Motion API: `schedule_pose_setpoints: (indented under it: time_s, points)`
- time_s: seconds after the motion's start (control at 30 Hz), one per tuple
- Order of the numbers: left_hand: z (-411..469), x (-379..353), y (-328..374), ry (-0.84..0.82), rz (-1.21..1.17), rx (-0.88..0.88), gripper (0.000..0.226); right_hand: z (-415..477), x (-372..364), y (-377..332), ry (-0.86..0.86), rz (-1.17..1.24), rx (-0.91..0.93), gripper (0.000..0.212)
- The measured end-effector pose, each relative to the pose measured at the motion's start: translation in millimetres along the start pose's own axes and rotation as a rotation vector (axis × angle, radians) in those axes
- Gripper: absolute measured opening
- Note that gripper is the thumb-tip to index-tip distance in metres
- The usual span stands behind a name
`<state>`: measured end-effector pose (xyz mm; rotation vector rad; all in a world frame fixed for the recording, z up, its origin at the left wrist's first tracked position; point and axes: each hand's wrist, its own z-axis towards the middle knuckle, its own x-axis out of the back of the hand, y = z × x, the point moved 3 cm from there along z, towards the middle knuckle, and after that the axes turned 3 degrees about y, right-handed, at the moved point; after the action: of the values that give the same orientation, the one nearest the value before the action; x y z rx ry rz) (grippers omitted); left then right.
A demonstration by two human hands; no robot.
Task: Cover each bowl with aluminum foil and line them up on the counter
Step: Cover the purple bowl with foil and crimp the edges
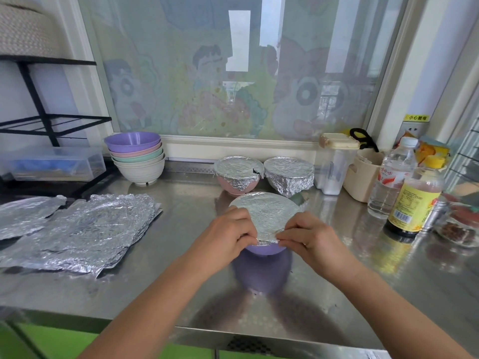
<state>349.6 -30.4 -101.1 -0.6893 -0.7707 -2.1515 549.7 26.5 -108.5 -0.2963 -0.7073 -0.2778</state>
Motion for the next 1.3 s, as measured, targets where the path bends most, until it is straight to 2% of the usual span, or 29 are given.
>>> schedule_pose_setpoints:
  time_s: [0.23,0.47,0.57,0.67,0.73,0.8,1.0,1.2,1.3]
  points:
    - [4.7,-16.8,12.8,0.024,-0.010,-0.005,0.010,3.9,-2.7,-6.7,0.031,-0.014,0.035,0.022]
    - [7.6,-15.2,11.1,-0.029,0.005,-0.011,0.010,1.8,2.7,3.1,-0.006,0.038,0.009,0.024]
    - [7.1,-8.9,6.1,-0.022,-0.010,-0.012,0.008,2.0,6.6,10.6,-0.028,0.000,0.030,0.015]
    - [5.9,-10.0,6.8,-0.008,-0.024,0.019,0.012,3.7,3.9,8.3,0.000,-0.026,0.067,0.019]
    - [7.2,-14.0,11.9,0.000,-0.027,0.034,0.020,4.6,2.0,5.3,0.023,-0.039,0.071,0.012]
    - [9.9,-18.7,19.2,0.011,-0.012,0.018,0.018,5.2,-1.5,0.9,0.023,-0.048,0.073,0.007]
    - [10.4,-17.0,14.2,-0.020,0.027,0.010,0.011,3.6,1.2,3.5,-0.030,-0.011,0.063,0.023]
    - [7.9,-10.9,8.9,-0.019,0.021,0.012,0.013,5.8,0.7,7.2,-0.019,-0.077,0.072,0.005]
    - [9.4,-17.9,16.3,-0.011,0.057,0.038,0.023,7.4,-1.1,2.2,0.014,-0.066,0.066,0.011]
